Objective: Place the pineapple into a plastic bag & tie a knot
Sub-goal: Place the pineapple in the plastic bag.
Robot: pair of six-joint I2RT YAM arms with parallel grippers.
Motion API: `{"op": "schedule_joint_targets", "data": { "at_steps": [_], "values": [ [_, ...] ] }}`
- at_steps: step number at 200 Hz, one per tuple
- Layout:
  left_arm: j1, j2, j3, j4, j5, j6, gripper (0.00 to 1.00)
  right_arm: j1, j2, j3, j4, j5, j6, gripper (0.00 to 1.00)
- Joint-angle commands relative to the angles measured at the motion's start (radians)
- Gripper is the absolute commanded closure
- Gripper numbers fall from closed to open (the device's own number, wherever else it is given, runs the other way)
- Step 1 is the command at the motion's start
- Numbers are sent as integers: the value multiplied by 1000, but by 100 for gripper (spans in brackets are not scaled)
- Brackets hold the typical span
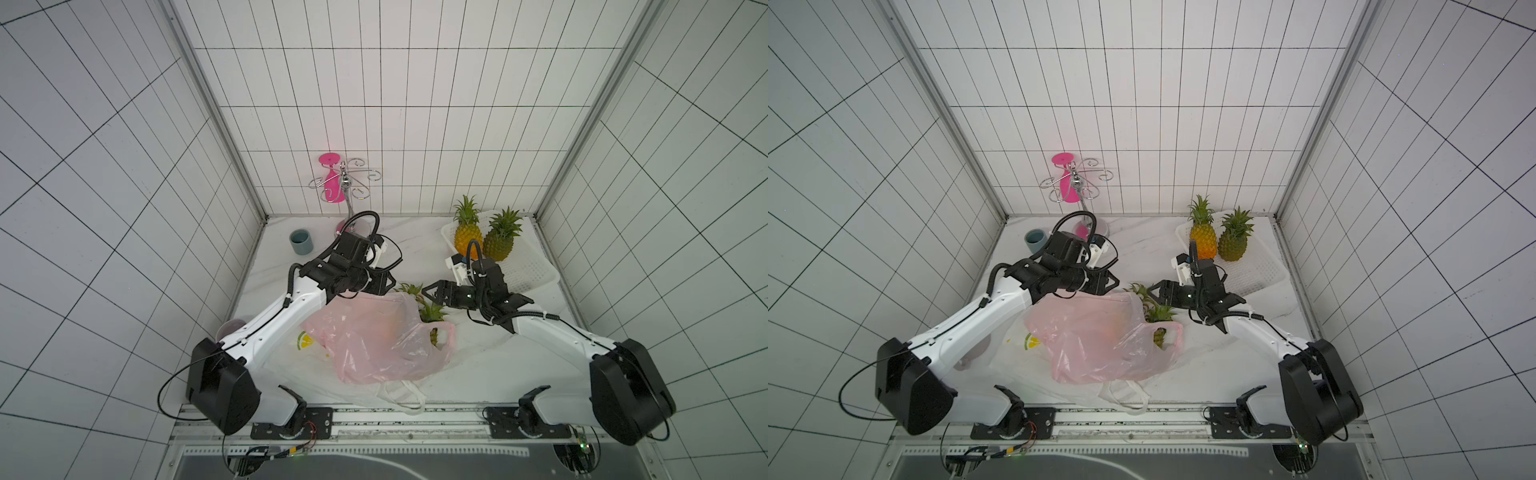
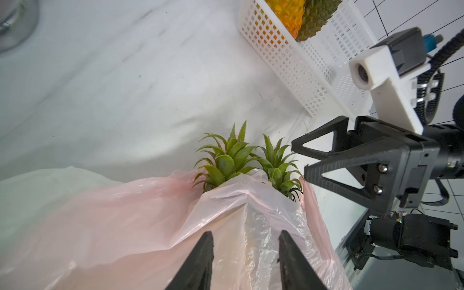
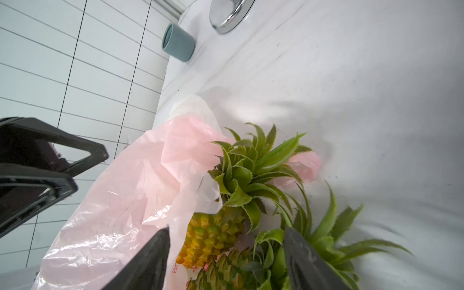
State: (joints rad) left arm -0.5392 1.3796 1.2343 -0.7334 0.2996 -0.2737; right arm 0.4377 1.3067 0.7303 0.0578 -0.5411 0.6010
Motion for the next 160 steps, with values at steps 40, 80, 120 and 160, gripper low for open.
{"op": "schedule_joint_targets", "data": {
  "at_steps": [40, 80, 120, 160],
  "values": [
    [2, 85, 124, -13, -94, 82, 49, -37, -31, -41, -43, 40, -7, 23],
    [3, 390, 404, -89, -24, 201, 48, -21, -57, -124, 15, 27, 42, 23],
    [9, 644, 637, -264, 53, 234, 48, -21, -194, -214, -92, 66, 41, 21],
    [37, 697, 555, -236, 81, 181, 46, -11, -258, -326, -144, 63, 61, 21]
  ]
}}
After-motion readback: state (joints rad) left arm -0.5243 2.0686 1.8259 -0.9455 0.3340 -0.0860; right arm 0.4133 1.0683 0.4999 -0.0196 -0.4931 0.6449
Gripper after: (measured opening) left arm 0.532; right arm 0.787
